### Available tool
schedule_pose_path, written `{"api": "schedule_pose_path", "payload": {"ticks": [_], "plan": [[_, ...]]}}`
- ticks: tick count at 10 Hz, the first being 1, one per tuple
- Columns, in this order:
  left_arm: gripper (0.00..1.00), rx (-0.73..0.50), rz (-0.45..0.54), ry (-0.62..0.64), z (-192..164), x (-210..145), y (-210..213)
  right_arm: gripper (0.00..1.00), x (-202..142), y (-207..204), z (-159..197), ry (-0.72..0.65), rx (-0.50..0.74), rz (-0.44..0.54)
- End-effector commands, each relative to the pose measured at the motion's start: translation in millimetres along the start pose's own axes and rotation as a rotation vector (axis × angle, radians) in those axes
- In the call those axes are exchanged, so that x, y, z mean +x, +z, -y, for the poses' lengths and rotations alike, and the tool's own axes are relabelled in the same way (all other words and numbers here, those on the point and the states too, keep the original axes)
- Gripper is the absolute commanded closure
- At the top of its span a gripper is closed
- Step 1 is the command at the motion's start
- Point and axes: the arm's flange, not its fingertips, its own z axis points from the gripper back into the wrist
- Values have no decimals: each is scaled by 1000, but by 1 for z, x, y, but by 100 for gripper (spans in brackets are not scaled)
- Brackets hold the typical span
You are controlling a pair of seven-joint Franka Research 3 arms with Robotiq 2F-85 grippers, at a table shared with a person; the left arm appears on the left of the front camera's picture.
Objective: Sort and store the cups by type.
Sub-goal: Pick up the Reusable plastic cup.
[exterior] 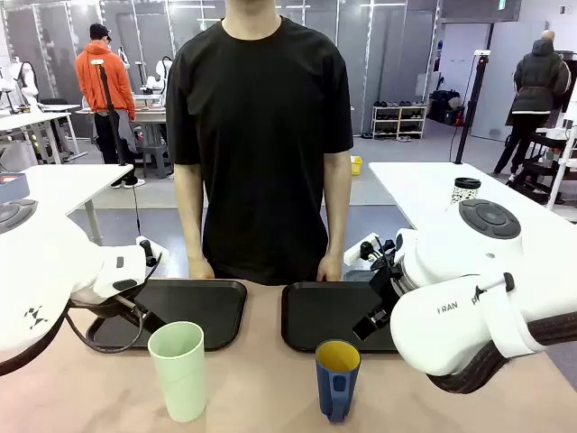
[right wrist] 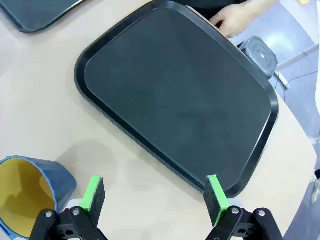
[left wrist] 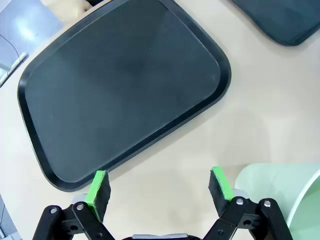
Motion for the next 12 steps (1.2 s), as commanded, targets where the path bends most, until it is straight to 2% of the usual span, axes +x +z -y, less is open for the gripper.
{"api": "schedule_pose_path", "payload": {"ticks": [1, 12], "plan": [[0, 0, 0, -1, 0, 0, 0, 0, 0, 0, 0, 0, 0, 0], [0, 0, 0, -1, 0, 0, 0, 0, 0, 0, 0, 0, 0, 0]]}}
